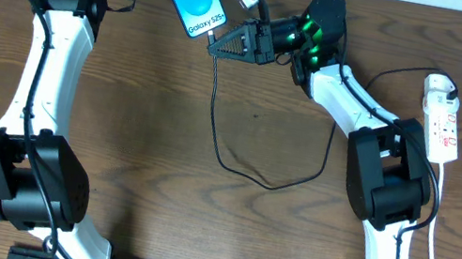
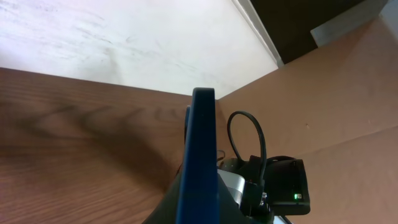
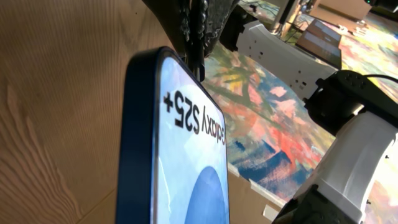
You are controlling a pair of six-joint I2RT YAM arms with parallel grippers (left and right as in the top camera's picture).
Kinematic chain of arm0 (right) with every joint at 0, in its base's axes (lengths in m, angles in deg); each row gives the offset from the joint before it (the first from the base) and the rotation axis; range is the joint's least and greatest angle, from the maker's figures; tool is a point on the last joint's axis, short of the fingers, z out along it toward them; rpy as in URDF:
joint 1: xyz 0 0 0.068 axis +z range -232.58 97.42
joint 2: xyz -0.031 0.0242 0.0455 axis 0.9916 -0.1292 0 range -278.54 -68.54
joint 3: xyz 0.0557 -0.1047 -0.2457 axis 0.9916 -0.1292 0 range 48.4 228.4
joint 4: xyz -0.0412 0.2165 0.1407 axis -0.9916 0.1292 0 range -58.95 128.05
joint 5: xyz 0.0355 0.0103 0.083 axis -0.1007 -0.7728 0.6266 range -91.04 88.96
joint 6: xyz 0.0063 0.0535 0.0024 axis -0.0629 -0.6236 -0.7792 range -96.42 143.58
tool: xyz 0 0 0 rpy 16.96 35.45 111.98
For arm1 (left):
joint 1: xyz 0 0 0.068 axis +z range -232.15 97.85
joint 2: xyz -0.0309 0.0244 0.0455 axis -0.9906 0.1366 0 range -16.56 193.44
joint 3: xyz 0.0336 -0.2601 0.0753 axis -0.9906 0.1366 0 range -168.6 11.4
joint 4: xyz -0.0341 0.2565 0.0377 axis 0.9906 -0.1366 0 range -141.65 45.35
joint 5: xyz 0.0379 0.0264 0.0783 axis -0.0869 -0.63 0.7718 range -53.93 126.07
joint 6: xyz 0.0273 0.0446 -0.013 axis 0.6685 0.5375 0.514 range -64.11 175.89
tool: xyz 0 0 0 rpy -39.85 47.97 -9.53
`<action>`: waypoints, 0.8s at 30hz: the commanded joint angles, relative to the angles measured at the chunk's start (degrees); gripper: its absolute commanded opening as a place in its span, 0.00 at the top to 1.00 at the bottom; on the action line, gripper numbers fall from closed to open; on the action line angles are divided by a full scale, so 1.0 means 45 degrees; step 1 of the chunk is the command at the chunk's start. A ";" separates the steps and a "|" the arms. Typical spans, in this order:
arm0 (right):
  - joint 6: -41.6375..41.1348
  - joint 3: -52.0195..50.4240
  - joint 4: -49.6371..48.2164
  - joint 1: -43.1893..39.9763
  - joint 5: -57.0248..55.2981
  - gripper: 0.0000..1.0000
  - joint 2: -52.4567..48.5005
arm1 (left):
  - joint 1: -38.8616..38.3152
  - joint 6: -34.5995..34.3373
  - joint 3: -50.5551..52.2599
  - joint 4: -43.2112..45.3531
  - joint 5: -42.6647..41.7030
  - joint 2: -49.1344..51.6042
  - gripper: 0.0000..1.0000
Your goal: Plug charger to phone and switch on socket
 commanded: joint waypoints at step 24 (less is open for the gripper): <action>-0.0058 -0.0121 -0.0083 0.0107 0.0175 0.99 -0.0063 | -0.0126 0.0078 -0.0087 0.0010 -0.0253 -0.0097 0.93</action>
